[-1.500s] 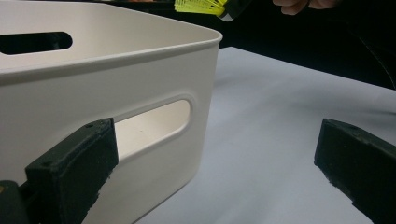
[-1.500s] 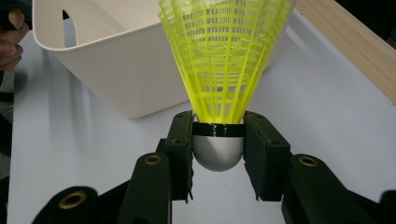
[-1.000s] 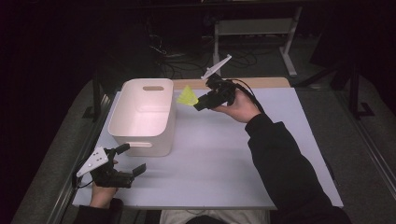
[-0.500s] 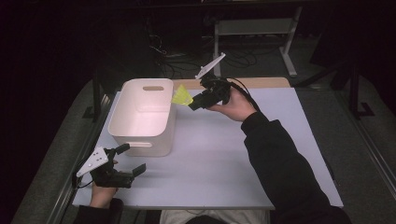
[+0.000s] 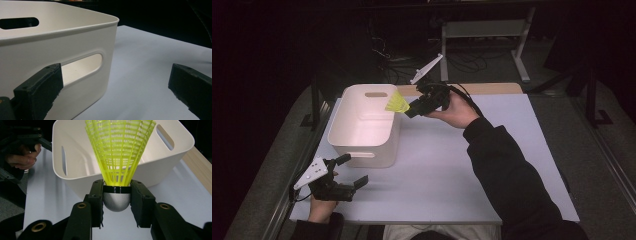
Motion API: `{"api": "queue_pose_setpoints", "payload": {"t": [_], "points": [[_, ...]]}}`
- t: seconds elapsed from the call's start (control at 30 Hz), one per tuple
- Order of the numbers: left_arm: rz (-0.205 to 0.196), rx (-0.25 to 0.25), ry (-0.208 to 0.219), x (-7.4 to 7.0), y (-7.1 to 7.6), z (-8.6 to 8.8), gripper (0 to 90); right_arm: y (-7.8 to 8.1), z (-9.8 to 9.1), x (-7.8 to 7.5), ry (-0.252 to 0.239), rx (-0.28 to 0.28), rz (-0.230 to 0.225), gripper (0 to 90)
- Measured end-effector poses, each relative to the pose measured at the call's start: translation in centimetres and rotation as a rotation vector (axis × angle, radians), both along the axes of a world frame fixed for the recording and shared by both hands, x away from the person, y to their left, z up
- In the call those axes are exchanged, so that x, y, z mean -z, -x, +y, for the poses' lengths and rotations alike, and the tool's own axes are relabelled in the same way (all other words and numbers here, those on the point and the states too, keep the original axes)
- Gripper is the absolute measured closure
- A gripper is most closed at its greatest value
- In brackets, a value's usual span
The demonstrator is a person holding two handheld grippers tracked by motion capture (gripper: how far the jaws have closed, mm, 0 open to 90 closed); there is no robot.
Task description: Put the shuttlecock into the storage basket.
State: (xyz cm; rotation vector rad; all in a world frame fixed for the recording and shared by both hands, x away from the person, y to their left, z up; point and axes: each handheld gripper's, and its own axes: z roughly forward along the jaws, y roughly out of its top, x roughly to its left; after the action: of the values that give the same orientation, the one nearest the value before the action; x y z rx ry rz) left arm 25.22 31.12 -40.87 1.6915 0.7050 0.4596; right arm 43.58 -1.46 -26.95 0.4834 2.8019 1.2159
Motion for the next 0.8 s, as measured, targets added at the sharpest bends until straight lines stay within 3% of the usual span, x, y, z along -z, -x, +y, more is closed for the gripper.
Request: {"api": "queue_pose_setpoints", "payload": {"t": [0.8], "points": [[-0.002,0.000,-0.001,0.0,0.0,0.0,0.0,0.7,3.4,-0.4,0.005,-0.070,0.000,63.0]]}}
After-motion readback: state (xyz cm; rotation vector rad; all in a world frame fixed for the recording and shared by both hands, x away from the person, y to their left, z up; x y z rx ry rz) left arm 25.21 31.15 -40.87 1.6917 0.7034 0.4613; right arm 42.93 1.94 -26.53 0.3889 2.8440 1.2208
